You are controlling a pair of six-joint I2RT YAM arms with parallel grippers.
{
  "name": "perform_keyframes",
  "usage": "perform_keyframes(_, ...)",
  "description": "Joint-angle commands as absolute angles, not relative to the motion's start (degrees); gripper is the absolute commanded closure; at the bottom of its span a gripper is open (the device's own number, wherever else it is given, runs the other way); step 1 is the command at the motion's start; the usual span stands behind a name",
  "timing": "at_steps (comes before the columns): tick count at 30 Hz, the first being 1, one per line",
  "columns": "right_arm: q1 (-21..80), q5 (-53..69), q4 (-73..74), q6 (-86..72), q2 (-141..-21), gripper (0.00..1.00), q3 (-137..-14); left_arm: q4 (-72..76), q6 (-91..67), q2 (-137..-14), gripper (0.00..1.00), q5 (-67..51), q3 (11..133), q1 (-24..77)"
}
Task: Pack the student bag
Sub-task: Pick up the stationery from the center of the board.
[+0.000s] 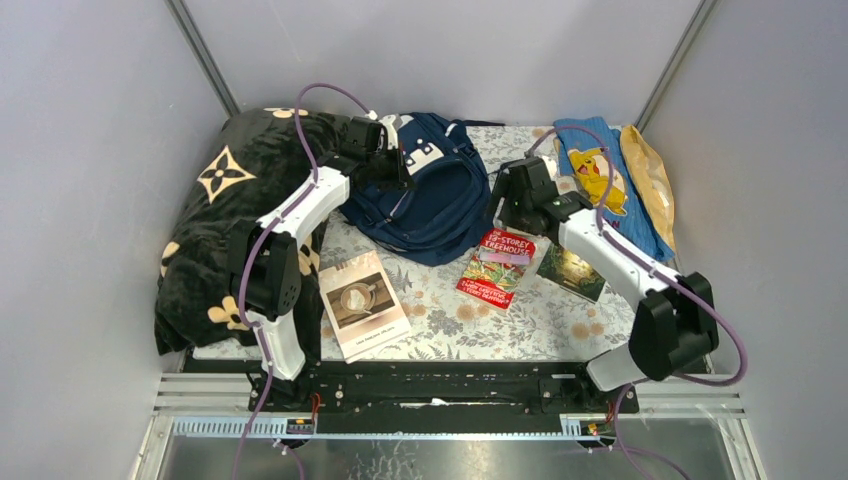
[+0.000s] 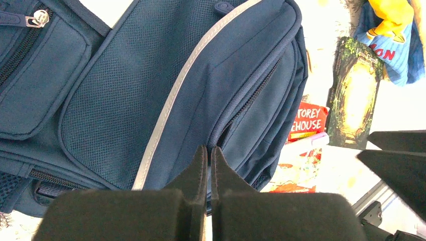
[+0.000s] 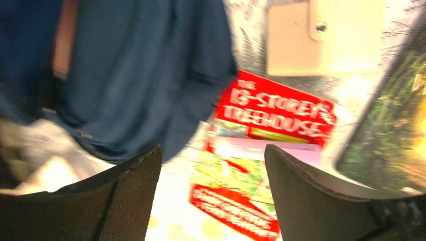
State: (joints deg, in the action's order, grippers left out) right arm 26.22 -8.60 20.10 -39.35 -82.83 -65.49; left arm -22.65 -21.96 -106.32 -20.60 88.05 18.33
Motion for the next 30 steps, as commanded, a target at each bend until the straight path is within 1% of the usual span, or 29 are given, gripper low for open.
perform_keyframes(1, 26.54, -12.85, 34.44, -20.76, -89.69, 0.17, -68.4, -19.92, -23.39, -104.19, 1.0, -20.92, 87.56, 17.75)
perform_keyframes(3, 26.63, -11.18, 34.08, -16.45, -91.09, 0.14, -67.64, -19.76, -23.79, -104.09, 1.0, -21.94, 87.28, 17.74)
perform_keyframes(7, 26.55, -5.12, 32.91, -11.18, -94.08, 0.13, -68.26, -19.35, -24.16, -104.1, 1.0, -21.64, 86.6, 17.73)
perform_keyframes(11, 26.56, -3.81, 34.49, -7.75, -98.3, 0.1, -69.88, -19.51, -23.91, -103.98, 1.0, -21.42, 86.58, 17.74)
perform_keyframes(17, 26.58, -1.96, 32.03, -5.88, -101.74, 0.07, -70.98, -19.43, -24.58, -104.63, 1.0, -22.15, 86.74, 17.73)
perform_keyframes(22, 26.7, 4.73, 32.08, -7.52, -101.68, 0.08, -69.21, -19.45, -24.74, -104.67, 1.0, -21.89, 86.55, 17.71)
perform_keyframes(27, 26.83, 1.8, 32.59, -8.74, -99.03, 0.13, -64.64, -19.43, -24.91, -104.94, 1.0, -22.32, 86.94, 17.75)
perform_keyframes(30, 27.06, 2.24, 33.07, -9.36, -98.58, 0.25, -63.47, -19.44, -24.94, -105.06, 1.0, -22.29, 87.01, 17.75)
